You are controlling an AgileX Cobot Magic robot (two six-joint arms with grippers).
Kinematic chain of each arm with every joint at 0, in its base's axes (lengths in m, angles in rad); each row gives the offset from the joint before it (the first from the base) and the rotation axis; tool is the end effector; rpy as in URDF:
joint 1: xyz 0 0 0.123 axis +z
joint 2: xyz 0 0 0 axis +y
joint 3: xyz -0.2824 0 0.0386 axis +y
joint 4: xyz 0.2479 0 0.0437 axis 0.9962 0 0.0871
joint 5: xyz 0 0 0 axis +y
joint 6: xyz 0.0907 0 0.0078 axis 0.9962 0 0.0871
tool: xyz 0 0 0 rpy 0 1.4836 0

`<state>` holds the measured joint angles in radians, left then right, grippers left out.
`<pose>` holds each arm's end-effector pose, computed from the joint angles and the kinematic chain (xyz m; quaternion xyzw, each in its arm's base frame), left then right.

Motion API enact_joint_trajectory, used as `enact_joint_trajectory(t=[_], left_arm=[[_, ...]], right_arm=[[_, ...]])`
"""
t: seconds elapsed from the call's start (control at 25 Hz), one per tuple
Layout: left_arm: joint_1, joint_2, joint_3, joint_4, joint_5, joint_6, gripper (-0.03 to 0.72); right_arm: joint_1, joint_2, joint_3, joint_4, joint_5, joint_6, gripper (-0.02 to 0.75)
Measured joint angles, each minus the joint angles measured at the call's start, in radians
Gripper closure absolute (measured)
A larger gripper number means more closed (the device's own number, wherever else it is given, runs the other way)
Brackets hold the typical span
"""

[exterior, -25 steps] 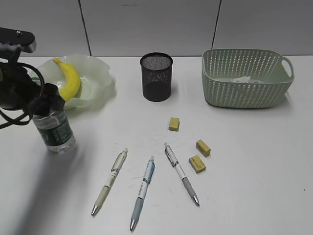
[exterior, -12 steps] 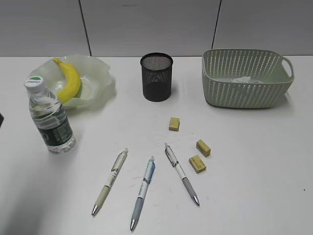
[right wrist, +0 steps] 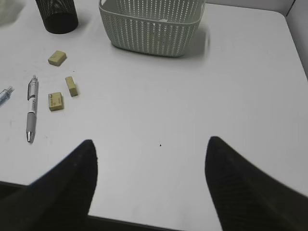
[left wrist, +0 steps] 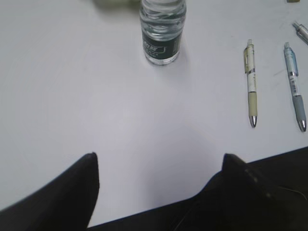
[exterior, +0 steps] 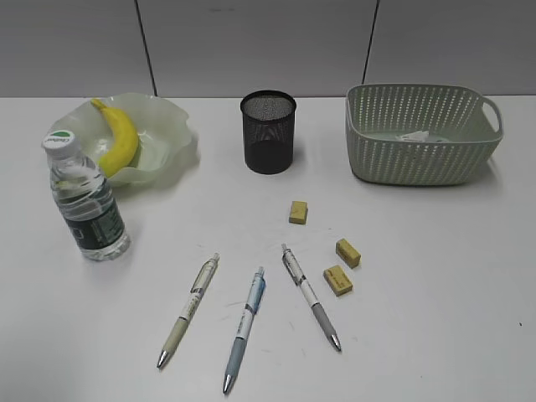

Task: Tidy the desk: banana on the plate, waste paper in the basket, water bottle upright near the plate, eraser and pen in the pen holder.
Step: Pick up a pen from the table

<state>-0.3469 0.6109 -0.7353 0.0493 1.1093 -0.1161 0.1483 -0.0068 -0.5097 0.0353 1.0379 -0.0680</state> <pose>0.0841 -0.0261 0.3196 0.1117 0.9370 -0.0519 0.3269 -0.0065 0.0018 0.2817 -0.0916 0.8377 0.0392 0.5370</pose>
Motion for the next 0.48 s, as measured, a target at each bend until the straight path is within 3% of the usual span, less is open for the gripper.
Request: enact_joint_trajectory(t=[0.28,0.48], left_arm=[[0.0,-0.342,0.142,-0.029,0.017,0.022,0.102],[0.0,-0.512,0.166,-0.028,0.006,0.023,0.102]], right_arm=[[0.0,0.0,0.0,0.0,0.0,0.0,0.187],[0.0,0.0,0.0,0.0,0.0,0.0,0.187]])
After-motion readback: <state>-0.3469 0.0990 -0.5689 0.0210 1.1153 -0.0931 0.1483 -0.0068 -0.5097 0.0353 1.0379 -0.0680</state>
